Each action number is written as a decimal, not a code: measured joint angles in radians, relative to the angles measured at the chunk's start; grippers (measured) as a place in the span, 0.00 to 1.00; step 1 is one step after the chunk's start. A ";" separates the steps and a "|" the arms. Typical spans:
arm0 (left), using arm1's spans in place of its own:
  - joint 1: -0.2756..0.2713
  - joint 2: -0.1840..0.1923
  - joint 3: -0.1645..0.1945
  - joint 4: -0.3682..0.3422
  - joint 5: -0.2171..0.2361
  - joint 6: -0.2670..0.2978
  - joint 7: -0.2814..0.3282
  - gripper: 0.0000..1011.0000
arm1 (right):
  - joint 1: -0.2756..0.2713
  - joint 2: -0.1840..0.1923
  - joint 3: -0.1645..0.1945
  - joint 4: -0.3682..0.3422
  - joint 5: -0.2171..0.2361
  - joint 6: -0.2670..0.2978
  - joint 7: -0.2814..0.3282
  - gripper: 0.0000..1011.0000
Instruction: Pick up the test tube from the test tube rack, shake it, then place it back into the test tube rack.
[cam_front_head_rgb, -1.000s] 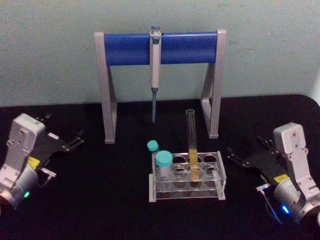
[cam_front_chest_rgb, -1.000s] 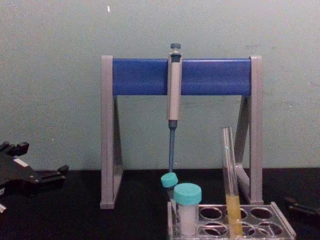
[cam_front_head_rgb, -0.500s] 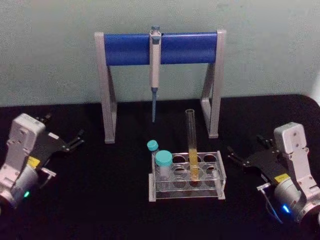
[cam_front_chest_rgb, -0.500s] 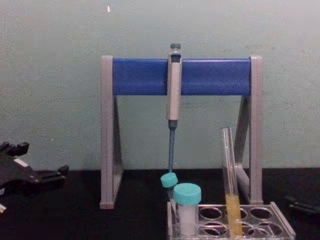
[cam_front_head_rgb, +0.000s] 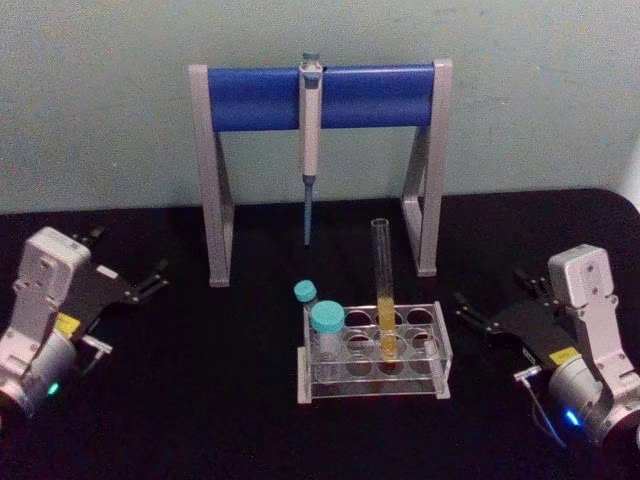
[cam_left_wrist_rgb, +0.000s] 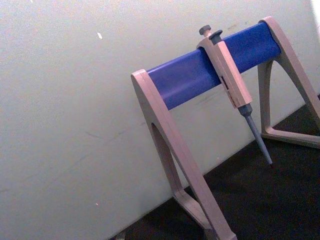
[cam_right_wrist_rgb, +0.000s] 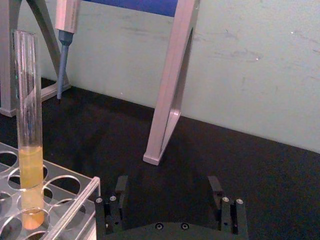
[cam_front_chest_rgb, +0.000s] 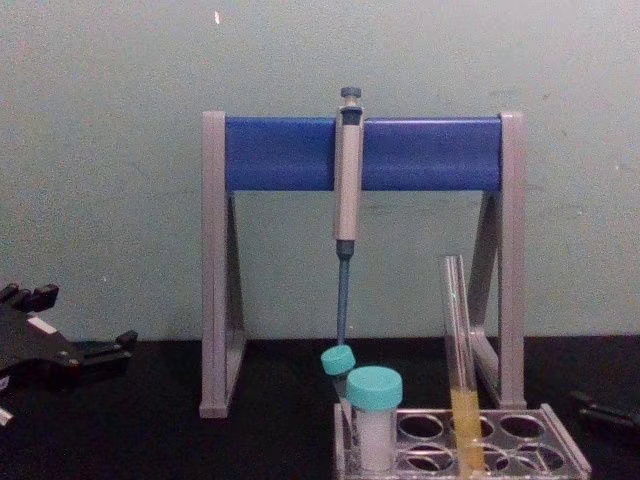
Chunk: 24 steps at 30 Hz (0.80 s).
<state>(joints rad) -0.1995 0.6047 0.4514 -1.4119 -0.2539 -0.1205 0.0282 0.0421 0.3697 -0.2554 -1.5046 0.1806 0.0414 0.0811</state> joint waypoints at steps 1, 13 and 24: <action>0.000 0.000 0.000 0.000 0.000 0.000 0.000 1.00 | 0.000 0.000 0.000 0.000 0.000 0.000 0.000 0.99; 0.000 0.000 0.000 0.000 0.000 0.000 0.000 1.00 | 0.000 0.001 0.000 -0.001 0.001 0.000 0.000 0.99; 0.000 0.000 0.000 0.000 0.000 0.000 0.000 1.00 | 0.000 0.001 0.000 -0.001 0.001 0.000 0.000 0.99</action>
<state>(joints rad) -0.1995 0.6047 0.4514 -1.4120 -0.2539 -0.1205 0.0283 0.0418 0.3706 -0.2554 -1.5060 0.1816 0.0413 0.0811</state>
